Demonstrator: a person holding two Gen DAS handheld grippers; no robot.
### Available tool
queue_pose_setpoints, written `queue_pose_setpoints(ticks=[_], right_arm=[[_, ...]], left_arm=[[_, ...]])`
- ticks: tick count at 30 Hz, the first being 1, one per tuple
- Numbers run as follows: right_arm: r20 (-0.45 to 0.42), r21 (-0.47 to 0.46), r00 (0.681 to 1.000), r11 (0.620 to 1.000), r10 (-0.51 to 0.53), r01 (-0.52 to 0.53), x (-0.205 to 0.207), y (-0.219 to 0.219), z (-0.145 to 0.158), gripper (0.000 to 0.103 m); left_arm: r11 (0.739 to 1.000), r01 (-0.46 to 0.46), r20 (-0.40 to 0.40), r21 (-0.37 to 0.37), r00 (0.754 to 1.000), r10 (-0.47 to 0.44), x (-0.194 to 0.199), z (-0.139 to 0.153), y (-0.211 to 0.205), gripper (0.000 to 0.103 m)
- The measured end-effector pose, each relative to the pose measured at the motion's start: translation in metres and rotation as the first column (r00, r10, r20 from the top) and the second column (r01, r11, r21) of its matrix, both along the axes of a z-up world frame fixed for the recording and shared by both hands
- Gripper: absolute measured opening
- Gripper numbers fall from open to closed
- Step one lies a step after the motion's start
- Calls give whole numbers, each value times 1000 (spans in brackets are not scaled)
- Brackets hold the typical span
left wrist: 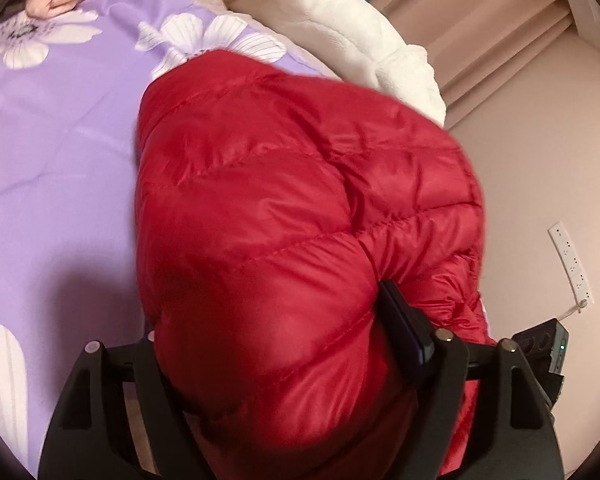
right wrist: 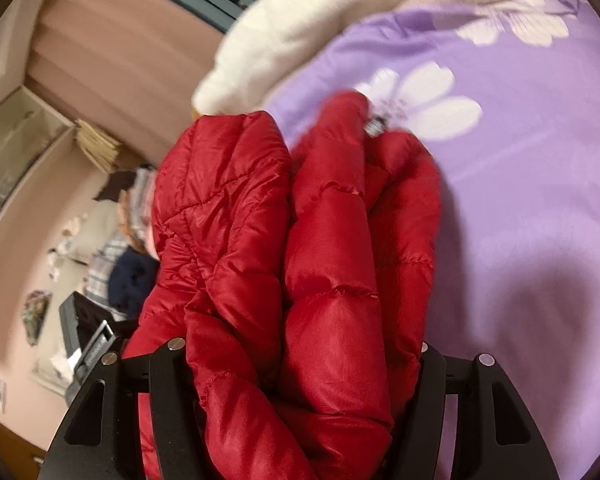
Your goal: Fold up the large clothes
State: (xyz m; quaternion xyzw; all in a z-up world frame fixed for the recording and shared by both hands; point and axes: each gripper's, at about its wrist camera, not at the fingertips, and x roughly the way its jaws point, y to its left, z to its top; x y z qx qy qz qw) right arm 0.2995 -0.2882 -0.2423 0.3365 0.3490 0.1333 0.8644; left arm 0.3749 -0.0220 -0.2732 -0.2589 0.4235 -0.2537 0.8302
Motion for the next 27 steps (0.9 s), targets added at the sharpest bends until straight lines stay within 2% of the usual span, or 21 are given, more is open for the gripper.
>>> queue_pose_setpoints(ticks=[4, 8, 12, 16, 19, 27], right_arm=[[4, -11, 1000, 1000, -5, 5, 0, 1, -8, 66], [-8, 22, 1000, 1000, -8, 9, 6, -3, -16, 67], [-32, 57, 999, 998, -24, 26, 5, -6, -12, 69], [-58, 9, 998, 999, -38, 39, 4, -5, 1, 71], [-71, -34, 996, 998, -54, 52, 0, -2, 13, 71], [-21, -149, 995, 985, -96, 92, -23, 0, 50, 72]], left_arm=[[999, 1, -26, -37, 1000, -2, 6, -12, 8, 85], [1000, -6, -3, 6, 1000, 7, 5, -10, 5, 85], [999, -32, -18, 22, 999, 32, 2, -3, 5, 87], [994, -63, -15, 91, 998, 64, -5, 12, 4, 86], [990, -78, -18, 116, 997, 81, -9, 25, 4, 85], [984, -84, 15, 160, 996, 83, -29, 56, 10, 81]])
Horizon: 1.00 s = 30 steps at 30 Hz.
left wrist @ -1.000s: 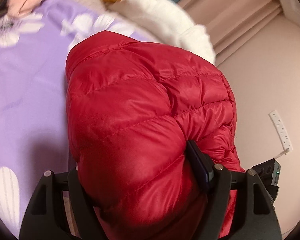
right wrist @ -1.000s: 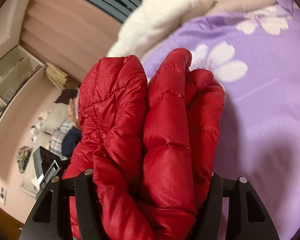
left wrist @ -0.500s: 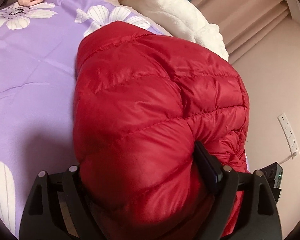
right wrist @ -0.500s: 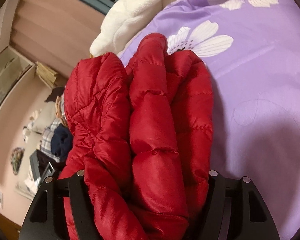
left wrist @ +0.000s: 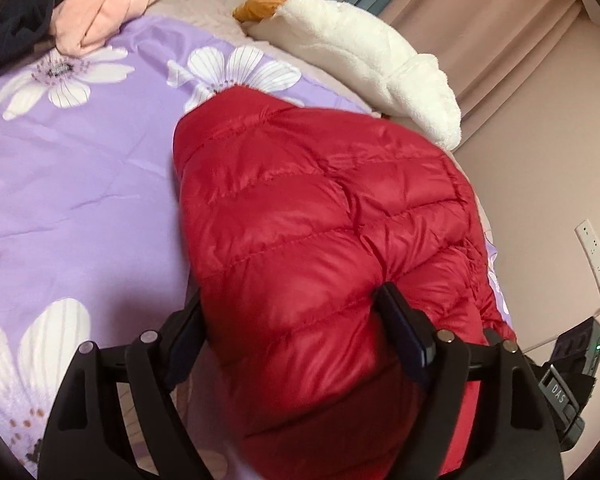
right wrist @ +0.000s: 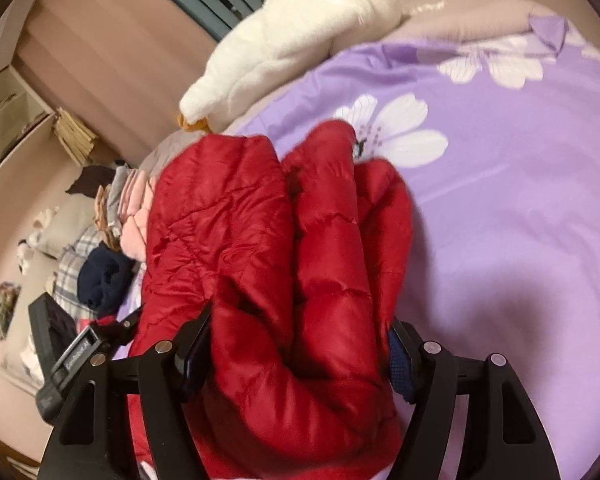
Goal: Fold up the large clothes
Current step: 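Lower the bundle onto the bed cover and open both tools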
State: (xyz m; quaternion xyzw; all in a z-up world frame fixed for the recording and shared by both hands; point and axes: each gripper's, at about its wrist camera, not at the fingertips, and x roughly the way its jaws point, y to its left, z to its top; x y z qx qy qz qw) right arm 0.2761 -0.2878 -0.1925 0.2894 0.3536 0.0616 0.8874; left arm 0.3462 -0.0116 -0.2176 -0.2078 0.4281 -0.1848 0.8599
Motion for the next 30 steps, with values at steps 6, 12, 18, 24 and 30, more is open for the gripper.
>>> queue_pose_setpoints(ticks=[6, 12, 18, 24, 30], right_arm=[[19, -50, 1000, 999, -14, 15, -14, 3, 14, 72], [107, -143, 994, 990, 9, 6, -26, 17, 37, 60], [-42, -221, 999, 975, 4, -13, -5, 28, 1, 47], [-56, -227, 998, 974, 14, -26, -5, 25, -2, 47], [2, -228, 1000, 974, 7, -6, -28, 29, 31, 47]], left_arm=[[992, -20, 142, 123, 990, 2, -26, 31, -4, 72], [974, 57, 199, 219, 975, -102, -49, 45, -27, 71], [977, 83, 44, 198, 995, -93, -32, -21, -32, 72], [965, 54, 83, 258, 993, -78, -38, -12, -36, 70], [970, -2, 131, 243, 991, -31, -58, 25, -27, 66]])
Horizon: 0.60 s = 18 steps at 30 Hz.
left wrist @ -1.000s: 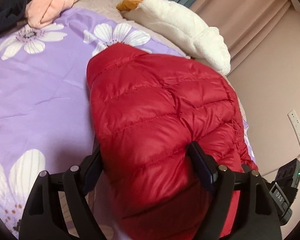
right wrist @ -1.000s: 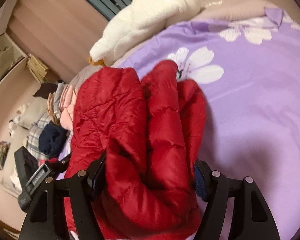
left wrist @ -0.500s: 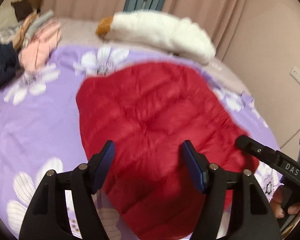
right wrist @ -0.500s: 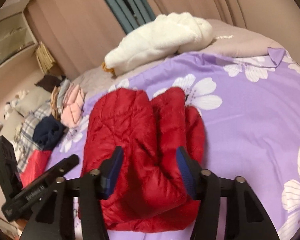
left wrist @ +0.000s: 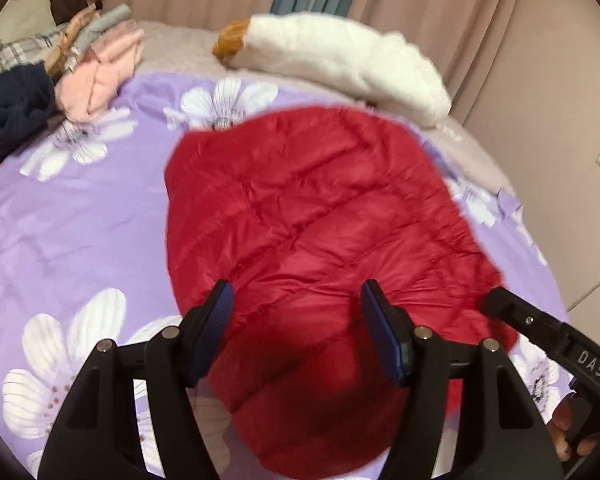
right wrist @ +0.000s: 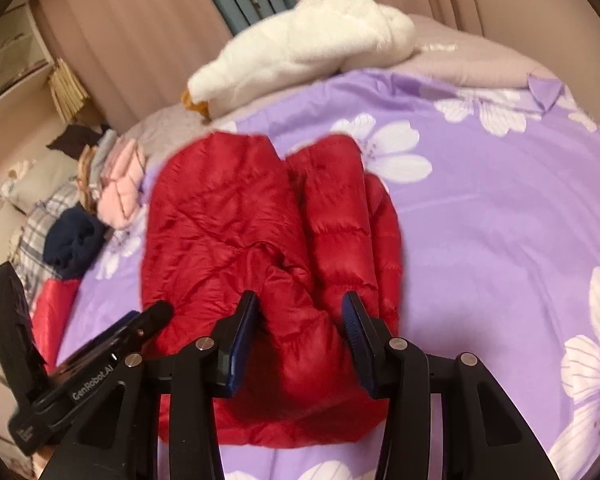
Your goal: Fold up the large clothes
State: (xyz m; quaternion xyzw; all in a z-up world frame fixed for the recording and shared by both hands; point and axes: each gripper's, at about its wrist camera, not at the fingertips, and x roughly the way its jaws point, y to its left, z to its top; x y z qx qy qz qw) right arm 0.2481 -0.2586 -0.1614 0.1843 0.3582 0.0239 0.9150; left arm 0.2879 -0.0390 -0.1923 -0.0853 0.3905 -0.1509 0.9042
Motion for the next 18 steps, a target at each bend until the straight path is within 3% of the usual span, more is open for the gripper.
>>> queue_pose_setpoints(ticks=[6, 12, 18], right_arm=[[75, -36, 997, 999, -2, 5, -30, 6, 38, 47], [153, -78, 988, 997, 8, 4, -63, 13, 71, 47], [216, -85, 976, 996, 29, -11, -96, 19, 99, 47]], left_arm=[[999, 17, 134, 34, 991, -21, -42, 56, 3, 66], [997, 8, 293, 81, 956, -31, -95, 109, 2, 68], [998, 19, 349, 64, 936, -40, -134, 141, 14, 72]])
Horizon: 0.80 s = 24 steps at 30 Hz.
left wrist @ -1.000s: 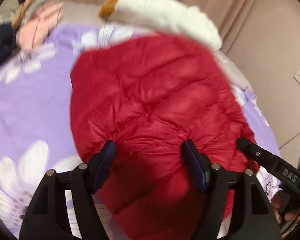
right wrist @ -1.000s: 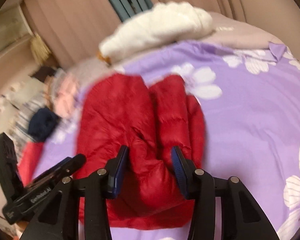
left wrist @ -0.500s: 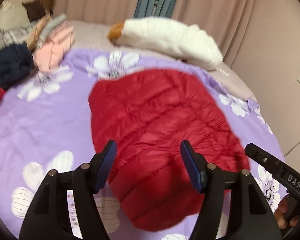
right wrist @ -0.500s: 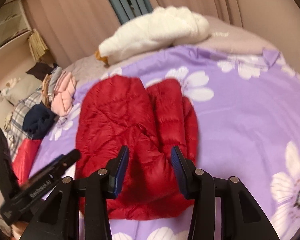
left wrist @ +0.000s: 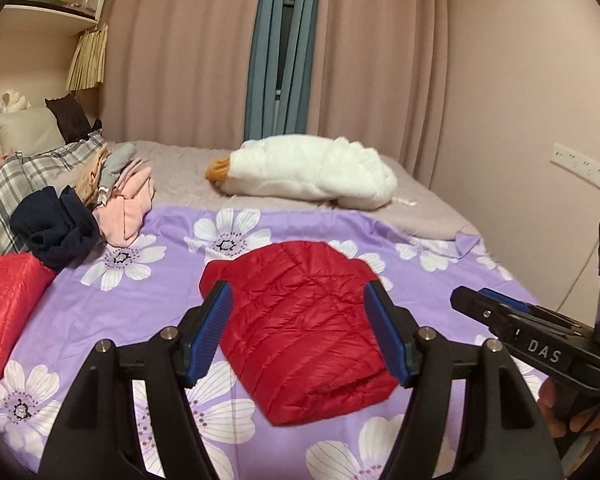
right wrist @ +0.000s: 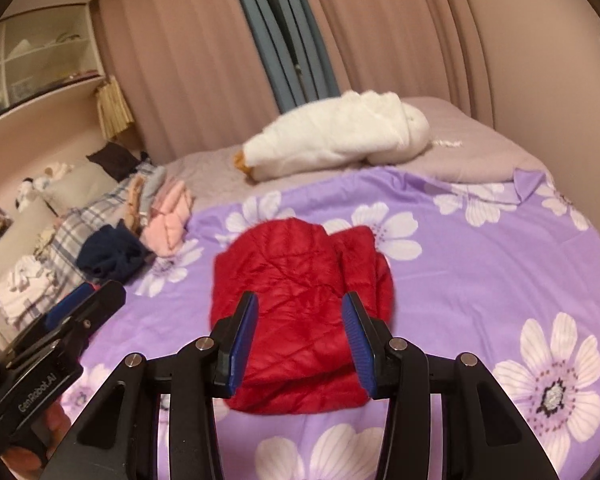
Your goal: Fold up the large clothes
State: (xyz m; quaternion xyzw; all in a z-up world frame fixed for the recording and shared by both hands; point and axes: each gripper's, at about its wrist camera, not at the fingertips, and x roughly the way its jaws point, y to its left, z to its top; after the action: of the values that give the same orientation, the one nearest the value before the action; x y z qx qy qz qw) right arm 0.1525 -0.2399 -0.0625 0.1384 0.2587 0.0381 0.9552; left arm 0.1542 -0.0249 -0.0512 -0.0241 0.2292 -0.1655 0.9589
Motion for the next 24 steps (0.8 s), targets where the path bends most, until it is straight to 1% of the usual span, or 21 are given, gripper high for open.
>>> queue_pose_setpoints(ticks=[2, 4, 5, 8, 9, 10, 11, 13, 16, 18, 19, 22, 24], right_arm=[[28, -15, 1000, 1000, -2, 2, -10, 1, 9, 47], [51, -40, 999, 999, -7, 9, -22, 4, 17, 47], [59, -51, 998, 999, -6, 9, -26, 5, 21, 47], [94, -75, 996, 997, -2, 10, -42, 7, 30, 48], [106, -76, 994, 997, 1, 8, -46, 7, 33, 50], [116, -78, 993, 997, 3, 6, -50, 7, 35, 59], [127, -79, 992, 997, 4, 6, -53, 7, 37, 72], [160, -81, 987, 997, -6, 19, -61, 7, 40, 83], [183, -112, 983, 993, -20, 41, -69, 8, 43, 83], [178, -137, 984, 990, -14, 39, -74, 10, 43, 92], [179, -142, 984, 989, -17, 42, -76, 10, 43, 96], [176, -148, 984, 988, -16, 42, -83, 11, 39, 97], [165, -163, 986, 986, -6, 33, -85, 12, 38, 97]], left_arm=[[1000, 5, 19, -10, 1000, -5, -13, 9, 5, 75], [1000, 0, 48, -11, 999, 1, -26, 17, 9, 81], [1000, -4, 59, -13, 998, 5, -31, 20, 11, 83], [999, 0, 81, -47, 997, 4, -47, 31, 18, 94], [998, 5, 85, -60, 996, 0, -51, 34, 19, 100], [997, 10, 92, -81, 996, -3, -55, 37, 22, 103], [995, 10, 100, -97, 995, -1, -59, 40, 25, 103], [995, 0, 112, -103, 994, 12, -64, 44, 28, 103], [996, -20, 125, -88, 992, 31, -72, 48, 29, 103], [995, -30, 139, -99, 989, 44, -76, 50, 33, 103], [992, -42, 151, -119, 987, 59, -80, 52, 36, 103], [988, -73, 160, -138, 983, 95, -83, 55, 41, 103], [988, -61, 148, -144, 986, 83, -83, 56, 43, 103]])
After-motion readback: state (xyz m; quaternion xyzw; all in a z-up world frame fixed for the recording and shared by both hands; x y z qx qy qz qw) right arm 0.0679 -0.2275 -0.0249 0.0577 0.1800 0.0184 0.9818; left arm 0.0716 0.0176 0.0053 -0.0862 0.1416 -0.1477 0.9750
